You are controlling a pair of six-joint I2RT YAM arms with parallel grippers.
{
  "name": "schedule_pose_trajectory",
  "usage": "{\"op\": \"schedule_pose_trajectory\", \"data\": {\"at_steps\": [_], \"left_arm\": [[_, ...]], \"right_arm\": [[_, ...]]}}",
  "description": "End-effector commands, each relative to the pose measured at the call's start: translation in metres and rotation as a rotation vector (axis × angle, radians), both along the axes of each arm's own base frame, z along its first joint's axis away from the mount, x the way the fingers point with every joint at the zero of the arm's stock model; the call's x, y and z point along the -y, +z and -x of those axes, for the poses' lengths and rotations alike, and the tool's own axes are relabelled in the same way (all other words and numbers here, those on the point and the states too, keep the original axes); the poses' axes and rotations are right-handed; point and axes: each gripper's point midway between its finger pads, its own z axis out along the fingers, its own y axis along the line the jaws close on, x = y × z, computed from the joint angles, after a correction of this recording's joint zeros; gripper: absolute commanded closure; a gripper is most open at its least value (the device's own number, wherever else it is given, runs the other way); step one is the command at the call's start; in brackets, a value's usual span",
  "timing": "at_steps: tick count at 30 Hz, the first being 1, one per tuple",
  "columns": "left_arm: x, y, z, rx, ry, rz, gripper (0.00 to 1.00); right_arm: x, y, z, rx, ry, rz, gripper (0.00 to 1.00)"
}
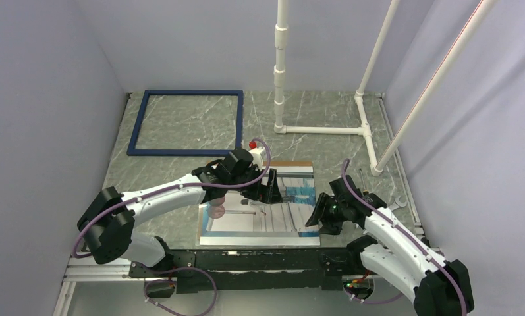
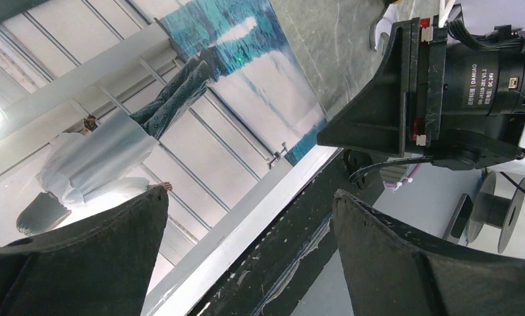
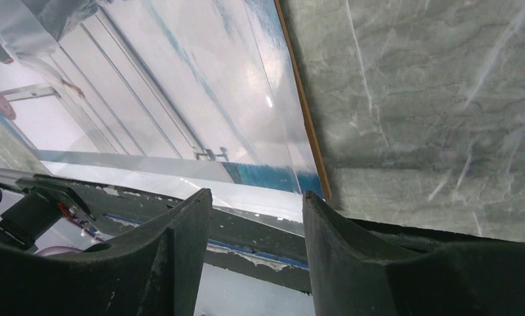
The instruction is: Take the photo out of the frame
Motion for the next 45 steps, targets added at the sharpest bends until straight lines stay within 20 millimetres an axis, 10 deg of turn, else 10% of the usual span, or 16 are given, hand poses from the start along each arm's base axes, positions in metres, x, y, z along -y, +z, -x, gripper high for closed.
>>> {"op": "schedule_pose_trajectory", "data": {"at_steps": [1, 9, 30, 45], "left_arm": [[0.001, 0.006, 0.002, 0.02, -0.013, 0.01, 0.03], [-0.003, -0.012, -0.001, 0.005, 0.008, -0.037, 0.02], [-0.038, -0.059, -0.012, -0.014, 0.139, -0.2, 0.01], [-0.046, -0.068, -0.018, -0.004, 0.183, -0.241, 0.01]], "right_arm": [[-0.012, 0.013, -0.018, 0.057, -0.004, -0.055, 0.45], [0.02, -0.002, 0.003, -0.027, 0.014, 0.127, 0.29], [0.001, -0.024, 0.021, -0.016, 0.073, -0.026, 0.51], [-0.014, 0.005, 0.009, 0.06, 0.046, -0.131, 0.56]]}}
